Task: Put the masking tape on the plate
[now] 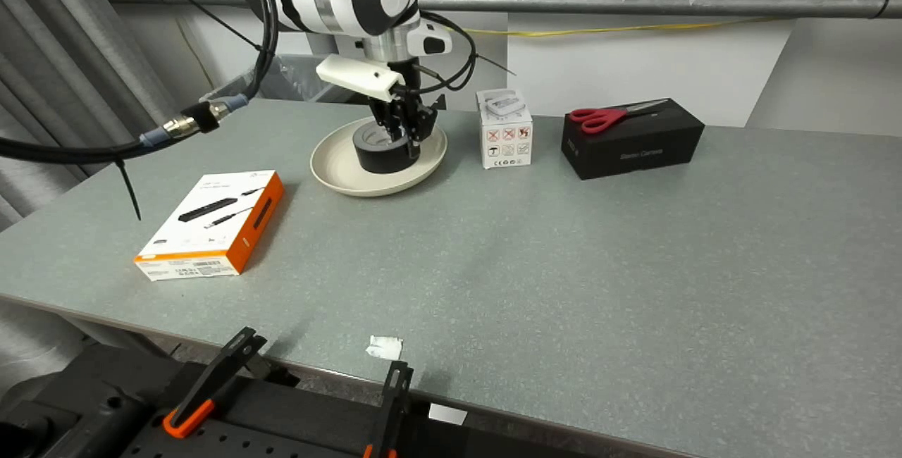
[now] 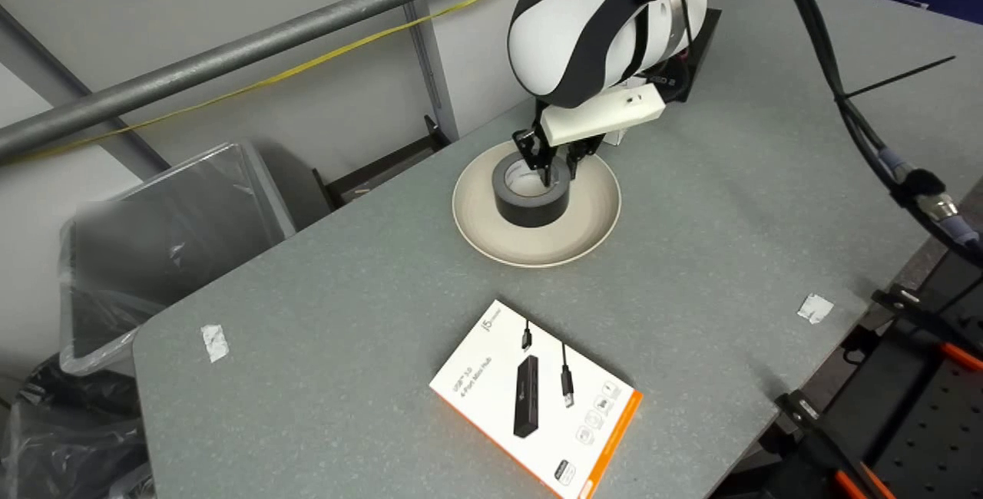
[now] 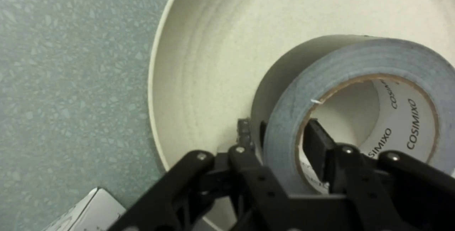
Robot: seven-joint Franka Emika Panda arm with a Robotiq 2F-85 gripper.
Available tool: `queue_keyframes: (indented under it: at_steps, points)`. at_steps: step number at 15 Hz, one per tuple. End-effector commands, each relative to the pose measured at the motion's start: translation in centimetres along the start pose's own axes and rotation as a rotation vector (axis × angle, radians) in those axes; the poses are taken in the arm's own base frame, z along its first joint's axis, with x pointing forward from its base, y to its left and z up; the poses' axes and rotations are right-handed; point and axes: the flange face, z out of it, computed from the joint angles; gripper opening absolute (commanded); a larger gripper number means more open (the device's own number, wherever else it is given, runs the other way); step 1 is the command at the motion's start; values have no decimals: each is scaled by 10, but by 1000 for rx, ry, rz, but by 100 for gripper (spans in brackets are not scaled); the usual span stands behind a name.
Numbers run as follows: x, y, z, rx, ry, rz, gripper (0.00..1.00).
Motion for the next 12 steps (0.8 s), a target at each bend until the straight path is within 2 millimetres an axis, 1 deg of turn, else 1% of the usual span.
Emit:
queue_keyframes:
  at_steps: [1,2,4,5,9,10,12]
  points:
    - [8,-8,-5,25,5,18,73]
    - [8,-8,-7,27,9,16,82]
    - [9,-10,-10,31,13,14,96]
    - [9,-10,-12,33,14,13,100]
    - [8,-11,-14,22,0,10,100]
    - [7,-8,-9,12,16,-6,100]
    - [6,-7,-8,10,14,-6,100]
